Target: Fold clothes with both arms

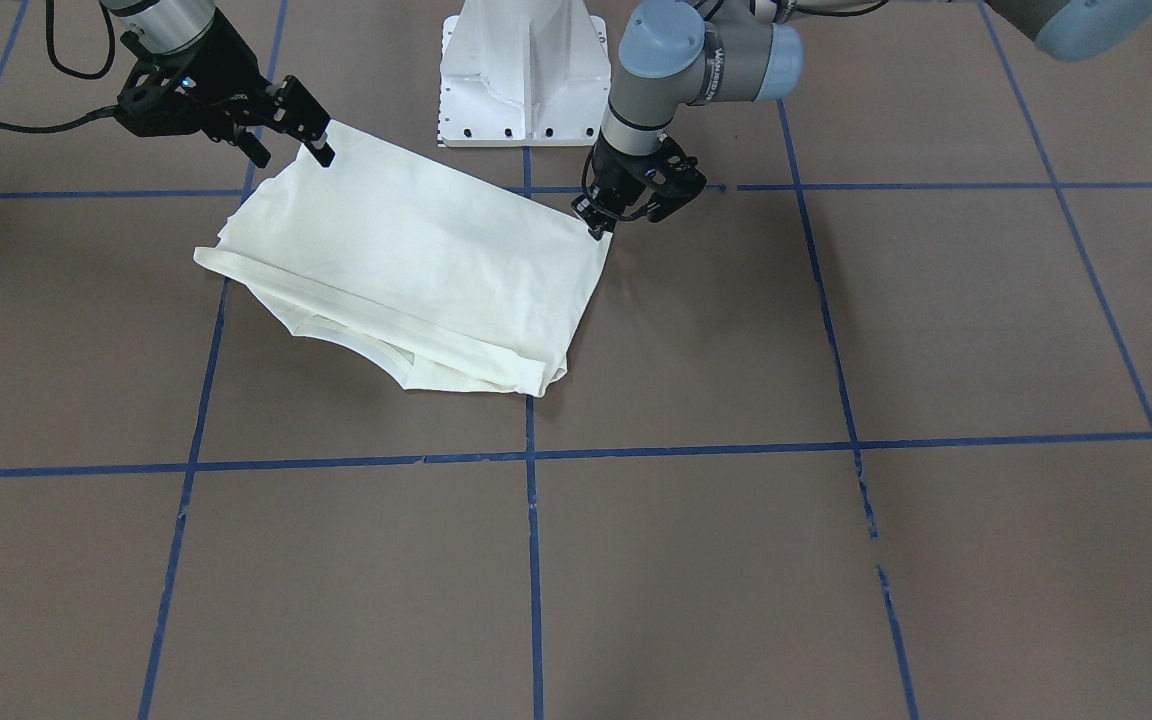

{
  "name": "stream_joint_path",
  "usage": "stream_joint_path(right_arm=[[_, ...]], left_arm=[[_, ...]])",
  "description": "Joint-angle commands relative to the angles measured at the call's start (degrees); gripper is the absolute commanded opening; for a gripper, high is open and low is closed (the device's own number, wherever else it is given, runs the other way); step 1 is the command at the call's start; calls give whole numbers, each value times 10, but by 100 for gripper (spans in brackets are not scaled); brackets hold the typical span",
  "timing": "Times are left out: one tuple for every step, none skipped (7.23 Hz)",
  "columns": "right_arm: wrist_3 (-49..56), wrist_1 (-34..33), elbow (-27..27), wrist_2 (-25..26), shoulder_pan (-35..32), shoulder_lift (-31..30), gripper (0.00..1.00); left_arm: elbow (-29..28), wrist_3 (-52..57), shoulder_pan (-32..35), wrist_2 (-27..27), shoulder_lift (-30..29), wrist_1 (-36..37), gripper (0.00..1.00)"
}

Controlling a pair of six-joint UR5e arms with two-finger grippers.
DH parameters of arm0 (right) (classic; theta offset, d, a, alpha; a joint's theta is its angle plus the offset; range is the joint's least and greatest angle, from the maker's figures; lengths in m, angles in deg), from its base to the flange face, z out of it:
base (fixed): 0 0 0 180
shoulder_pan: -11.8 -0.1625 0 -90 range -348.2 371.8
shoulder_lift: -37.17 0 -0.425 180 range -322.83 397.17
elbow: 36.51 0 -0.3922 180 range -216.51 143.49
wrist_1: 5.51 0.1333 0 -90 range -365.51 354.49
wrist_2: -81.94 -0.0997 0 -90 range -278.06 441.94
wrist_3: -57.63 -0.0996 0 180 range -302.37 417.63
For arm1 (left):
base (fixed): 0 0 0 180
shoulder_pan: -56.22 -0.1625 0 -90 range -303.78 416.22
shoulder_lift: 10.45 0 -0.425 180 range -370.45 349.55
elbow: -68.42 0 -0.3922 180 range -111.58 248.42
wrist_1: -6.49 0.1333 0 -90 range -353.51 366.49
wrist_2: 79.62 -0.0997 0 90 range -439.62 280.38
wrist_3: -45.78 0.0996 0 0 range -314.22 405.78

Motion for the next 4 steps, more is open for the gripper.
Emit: stream_joint_path(right_arm=[[0, 0, 0, 0, 0, 0, 100], [0, 0, 0, 0, 0, -1, 100], [0, 0, 0, 0, 0, -2, 100], [0, 0, 0, 0, -2, -3, 100]], left_arm=[[0, 0, 2, -6, -1, -1, 0], [0, 0, 5, -6, -1, 0, 0], [0, 3, 20, -5, -1, 0, 0], [-5, 14, 51, -5, -1, 1, 0]])
